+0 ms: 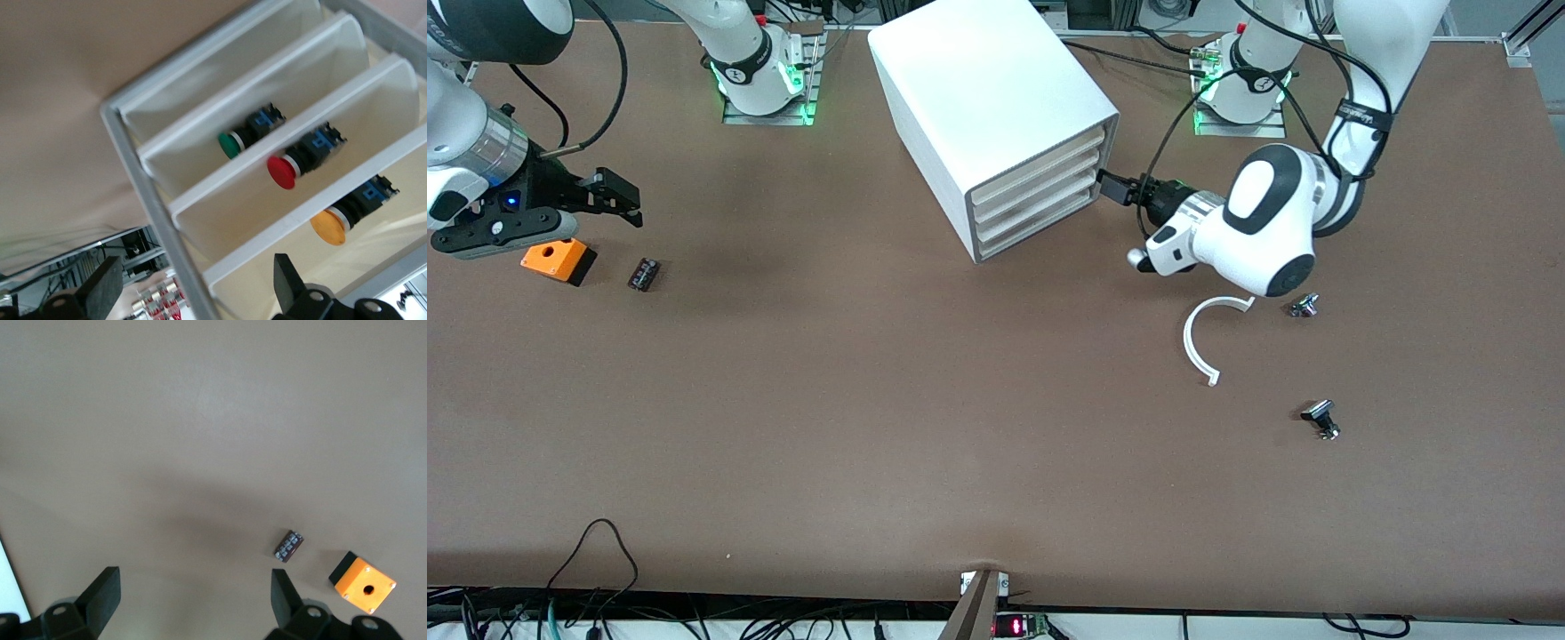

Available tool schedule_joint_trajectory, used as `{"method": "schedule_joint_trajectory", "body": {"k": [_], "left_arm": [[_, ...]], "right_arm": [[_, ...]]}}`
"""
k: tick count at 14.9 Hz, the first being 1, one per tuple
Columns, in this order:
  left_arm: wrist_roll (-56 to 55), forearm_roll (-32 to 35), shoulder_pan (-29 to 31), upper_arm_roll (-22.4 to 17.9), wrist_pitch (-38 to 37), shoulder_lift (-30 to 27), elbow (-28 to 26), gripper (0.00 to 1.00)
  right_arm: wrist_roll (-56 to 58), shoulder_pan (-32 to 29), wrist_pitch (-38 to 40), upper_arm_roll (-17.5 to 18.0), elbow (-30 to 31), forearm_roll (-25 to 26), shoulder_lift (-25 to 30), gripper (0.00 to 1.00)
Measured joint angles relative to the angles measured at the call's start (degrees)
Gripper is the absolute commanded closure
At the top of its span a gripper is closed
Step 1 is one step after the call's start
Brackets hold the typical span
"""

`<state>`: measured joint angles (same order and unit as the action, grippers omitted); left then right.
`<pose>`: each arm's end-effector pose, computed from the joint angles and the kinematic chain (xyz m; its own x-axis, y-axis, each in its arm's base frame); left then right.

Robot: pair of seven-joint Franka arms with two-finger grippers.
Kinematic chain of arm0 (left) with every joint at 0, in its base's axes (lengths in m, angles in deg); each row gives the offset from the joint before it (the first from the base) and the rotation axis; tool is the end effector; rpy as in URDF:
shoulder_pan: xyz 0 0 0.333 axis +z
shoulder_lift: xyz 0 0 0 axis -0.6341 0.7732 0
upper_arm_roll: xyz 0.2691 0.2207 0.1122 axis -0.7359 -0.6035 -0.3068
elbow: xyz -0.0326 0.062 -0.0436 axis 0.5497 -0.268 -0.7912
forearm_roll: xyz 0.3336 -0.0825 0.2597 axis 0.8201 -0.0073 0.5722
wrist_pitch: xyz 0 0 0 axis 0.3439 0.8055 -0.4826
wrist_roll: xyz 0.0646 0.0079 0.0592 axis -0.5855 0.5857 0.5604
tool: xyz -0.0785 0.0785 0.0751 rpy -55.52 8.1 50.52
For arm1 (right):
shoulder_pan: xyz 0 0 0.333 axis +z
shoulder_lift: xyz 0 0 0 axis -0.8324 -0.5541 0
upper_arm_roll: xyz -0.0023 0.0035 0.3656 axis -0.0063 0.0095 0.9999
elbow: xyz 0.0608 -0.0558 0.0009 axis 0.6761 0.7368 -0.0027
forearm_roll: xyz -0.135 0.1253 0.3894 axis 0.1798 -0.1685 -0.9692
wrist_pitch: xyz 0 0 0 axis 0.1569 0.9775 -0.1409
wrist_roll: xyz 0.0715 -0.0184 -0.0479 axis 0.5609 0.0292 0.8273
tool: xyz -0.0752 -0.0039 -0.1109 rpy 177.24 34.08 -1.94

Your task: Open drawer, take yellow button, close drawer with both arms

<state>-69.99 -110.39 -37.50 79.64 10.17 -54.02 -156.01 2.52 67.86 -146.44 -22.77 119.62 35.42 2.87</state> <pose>0.4773 -0.2763 0.3052 0.6371 -0.2441 -0.7311 0.2495 -0.8322 0.4952 0.5757 0.0213 0.5561 0.9620 0.2720 -0.0223 0.2722 -0.9622 0.0056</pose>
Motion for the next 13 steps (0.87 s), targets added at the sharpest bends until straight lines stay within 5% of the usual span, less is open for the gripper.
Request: {"method": "schedule_joint_trajectory", "body": {"k": [7,11,13], "left_arm": [[1.1,-4.1,0.0,6.9,4.4,0.0,-3.3,0.04],[5.5,-4.9,0.3,7.4,7.3,0.0,-4.5,0.11],[6.3,-4.9,0.5,7.4,7.6,0.0,-4.9,0.24]], "right_arm": [[1.6,0.7,0.1,0.1,-2.0,-0.1,-1.8,0.0],[1.6,6.8,0.0,0.4,-5.1,-0.3,-5.3,0.0],[1.3,9.4,-0.2,0.6,-7.2,-0.4,-7.5,0.0]]}}
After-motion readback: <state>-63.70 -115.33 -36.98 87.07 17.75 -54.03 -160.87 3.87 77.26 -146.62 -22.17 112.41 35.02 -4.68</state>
